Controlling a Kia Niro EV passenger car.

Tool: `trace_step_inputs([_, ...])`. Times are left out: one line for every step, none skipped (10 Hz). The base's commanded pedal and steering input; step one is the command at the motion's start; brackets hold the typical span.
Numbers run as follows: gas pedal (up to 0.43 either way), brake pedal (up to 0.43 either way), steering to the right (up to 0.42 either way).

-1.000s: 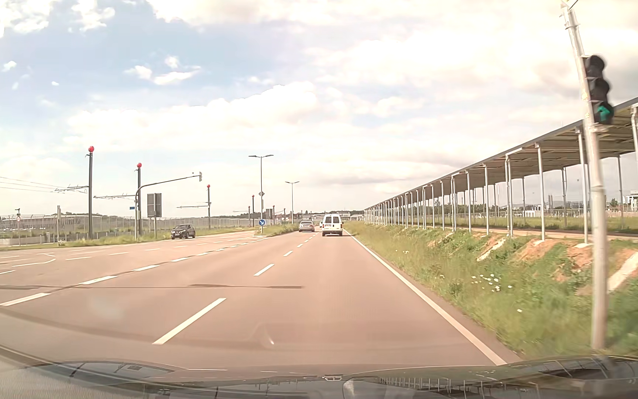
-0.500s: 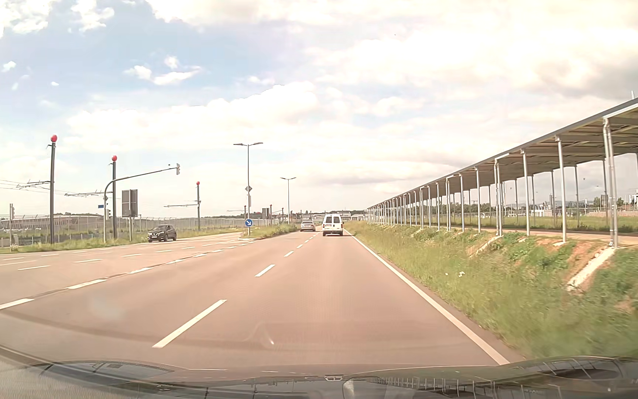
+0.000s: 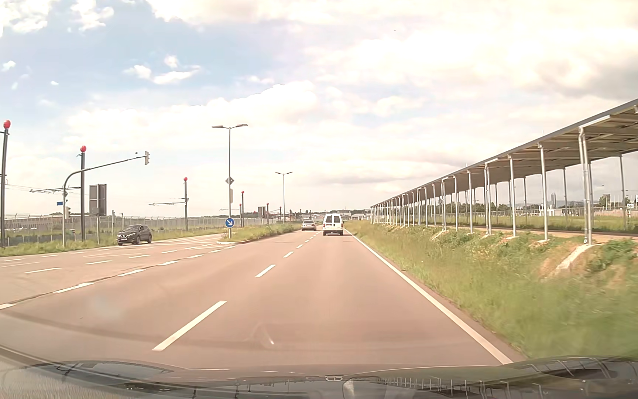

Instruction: Follow the waypoints while adhering to traffic rules and regulations

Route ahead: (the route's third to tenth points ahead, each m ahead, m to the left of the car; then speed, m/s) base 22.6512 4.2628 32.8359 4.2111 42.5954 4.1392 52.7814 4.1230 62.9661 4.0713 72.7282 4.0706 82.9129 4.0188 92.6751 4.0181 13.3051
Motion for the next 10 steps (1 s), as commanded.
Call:
trace_step_inputs([0.047,0.0,-0.001])
trace_step_inputs([0.047,0.0,-0.001])
trace_step_inputs([0.047,0.0,-0.001])
trace_step_inputs([0.047,0.0,-0.001])
trace_step_inputs([0.059,0.0,-0.001])
trace_step_inputs([0.059,0.0,-0.001])
trace_step_inputs([0.059,0.0,-0.001])
trace_step_inputs([0.059,0.0,-0.001])
trace_step_inputs([0.059,0.0,-0.001])
trace_step_inputs([0.059,0.0,-0.001])
